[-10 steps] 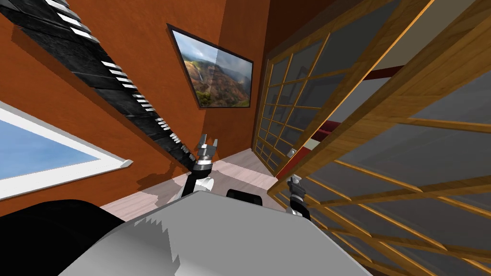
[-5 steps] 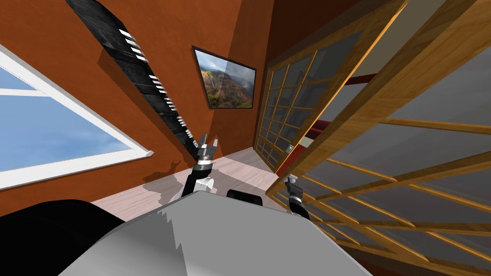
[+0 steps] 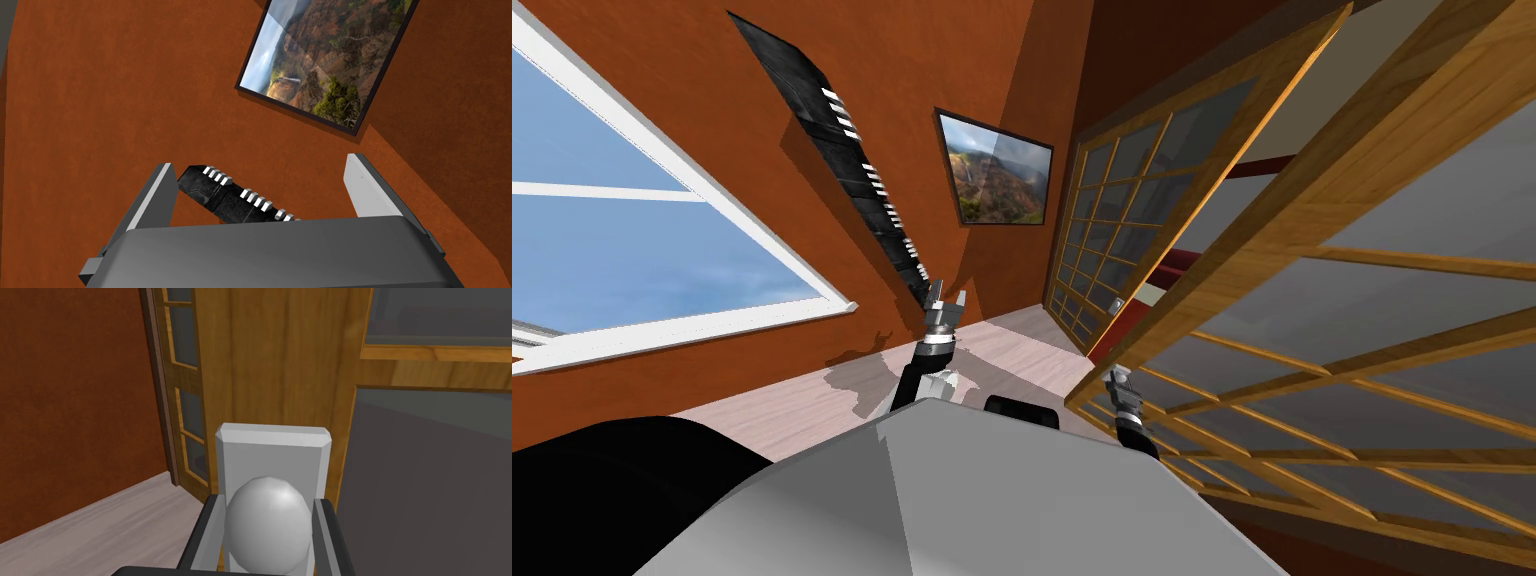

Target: Pull the door open

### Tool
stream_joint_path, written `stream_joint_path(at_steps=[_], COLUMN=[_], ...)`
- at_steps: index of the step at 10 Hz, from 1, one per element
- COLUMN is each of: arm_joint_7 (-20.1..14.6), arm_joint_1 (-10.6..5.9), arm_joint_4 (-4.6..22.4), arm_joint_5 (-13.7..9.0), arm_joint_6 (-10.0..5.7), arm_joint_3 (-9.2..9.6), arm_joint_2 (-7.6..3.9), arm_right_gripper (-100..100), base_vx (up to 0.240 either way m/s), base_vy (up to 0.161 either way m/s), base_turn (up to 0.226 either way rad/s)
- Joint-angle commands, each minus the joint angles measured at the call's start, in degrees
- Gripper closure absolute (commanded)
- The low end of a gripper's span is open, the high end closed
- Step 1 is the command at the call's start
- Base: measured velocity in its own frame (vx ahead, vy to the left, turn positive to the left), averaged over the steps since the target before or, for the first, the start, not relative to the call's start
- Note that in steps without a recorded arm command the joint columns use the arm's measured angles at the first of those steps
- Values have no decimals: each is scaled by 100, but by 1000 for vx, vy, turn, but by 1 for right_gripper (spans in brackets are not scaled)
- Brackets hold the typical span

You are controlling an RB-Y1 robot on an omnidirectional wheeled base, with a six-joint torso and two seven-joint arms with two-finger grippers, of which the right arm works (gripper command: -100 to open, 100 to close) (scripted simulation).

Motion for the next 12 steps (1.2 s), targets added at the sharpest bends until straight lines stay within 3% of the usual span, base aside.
stream_joint_path(at_steps=[1,4,6,12], arm_joint_7=[-90,-277,-270,-682], arm_joint_1=[73,164,161,403], arm_joint_4=[-59,-138,-141,-114], arm_joint_5=[56,166,171,332], arm_joint_6=[-55,-167,-152,-598], arm_joint_3=[116,340,351,789], arm_joint_2=[-77,-233,-236,-567], arm_right_gripper=[100,100,100,100], base_vx=[-213,-227,-167,-196], base_vy=[-32,-15,-6,-32], base_turn=[85,91,28,115])
